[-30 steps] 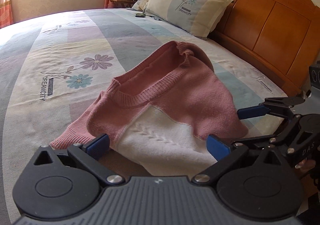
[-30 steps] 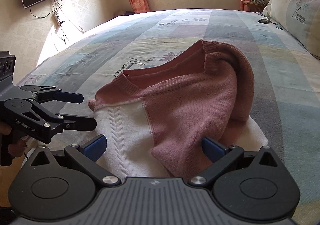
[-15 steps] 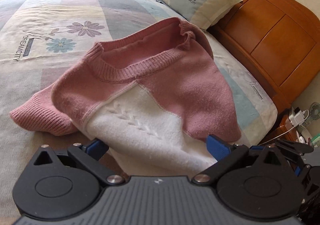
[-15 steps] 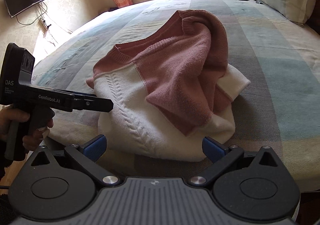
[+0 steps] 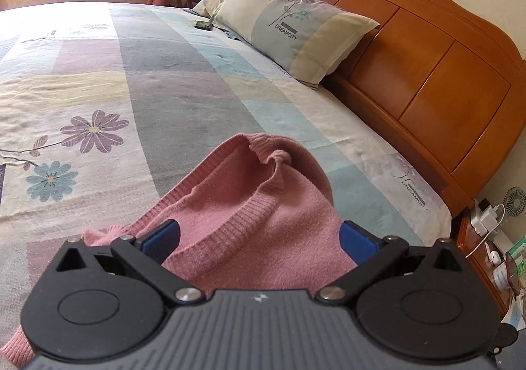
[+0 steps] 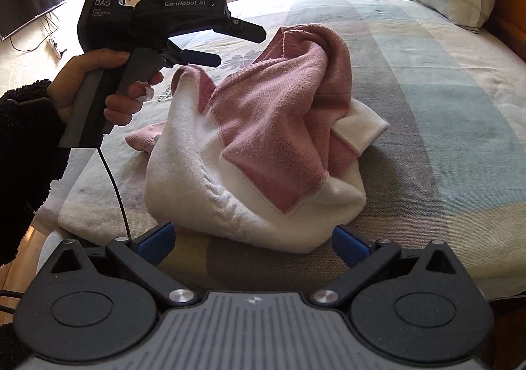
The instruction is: Fold clothes
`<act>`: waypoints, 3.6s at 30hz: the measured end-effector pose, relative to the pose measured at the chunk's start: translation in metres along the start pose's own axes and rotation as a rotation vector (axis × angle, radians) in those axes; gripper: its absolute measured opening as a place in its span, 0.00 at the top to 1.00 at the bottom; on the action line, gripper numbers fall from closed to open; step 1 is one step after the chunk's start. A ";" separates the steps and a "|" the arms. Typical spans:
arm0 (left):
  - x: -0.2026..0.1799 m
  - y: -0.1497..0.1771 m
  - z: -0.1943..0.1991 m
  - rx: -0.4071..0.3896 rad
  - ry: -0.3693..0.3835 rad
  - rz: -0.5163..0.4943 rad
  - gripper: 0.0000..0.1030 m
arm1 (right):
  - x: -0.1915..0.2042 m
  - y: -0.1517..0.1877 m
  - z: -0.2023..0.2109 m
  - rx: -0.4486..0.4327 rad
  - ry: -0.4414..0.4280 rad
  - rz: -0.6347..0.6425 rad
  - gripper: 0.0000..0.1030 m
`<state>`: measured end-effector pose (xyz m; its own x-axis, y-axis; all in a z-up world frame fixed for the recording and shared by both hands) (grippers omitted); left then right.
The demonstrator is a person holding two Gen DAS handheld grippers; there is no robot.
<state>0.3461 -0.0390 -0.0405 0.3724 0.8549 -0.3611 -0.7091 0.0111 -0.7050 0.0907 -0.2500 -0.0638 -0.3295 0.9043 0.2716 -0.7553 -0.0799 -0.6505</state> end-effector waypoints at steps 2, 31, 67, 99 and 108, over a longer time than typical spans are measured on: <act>0.006 0.012 0.010 0.009 -0.030 -0.011 0.01 | -0.001 0.001 0.004 -0.006 0.002 -0.003 0.00; 0.083 0.076 0.006 0.213 -0.142 -0.208 0.00 | 0.068 -0.063 -0.126 0.095 0.046 0.566 0.00; 0.088 -0.030 0.073 0.511 -0.086 -0.125 0.01 | 0.011 -0.147 -0.148 0.512 0.559 0.232 0.00; 0.089 -0.002 -0.023 0.639 0.110 0.128 0.24 | 0.007 -0.155 -0.129 0.445 -0.188 0.188 0.00; 0.101 -0.005 -0.043 0.704 0.328 0.259 0.46 | 0.008 -0.146 -0.137 0.432 -0.164 0.207 0.00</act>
<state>0.4127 0.0245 -0.1001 0.2238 0.6810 -0.6972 -0.9660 0.2500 -0.0659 0.2760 -0.1739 -0.0643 -0.5556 0.7762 0.2981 -0.8187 -0.4480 -0.3593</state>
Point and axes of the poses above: each gripper's, at about its wrist camera, not at the fingertips, and z roughly against the way its jaws point, x to its left, y to its underside, the point moved 6 cm from there along -z, roughly the way its jaws point
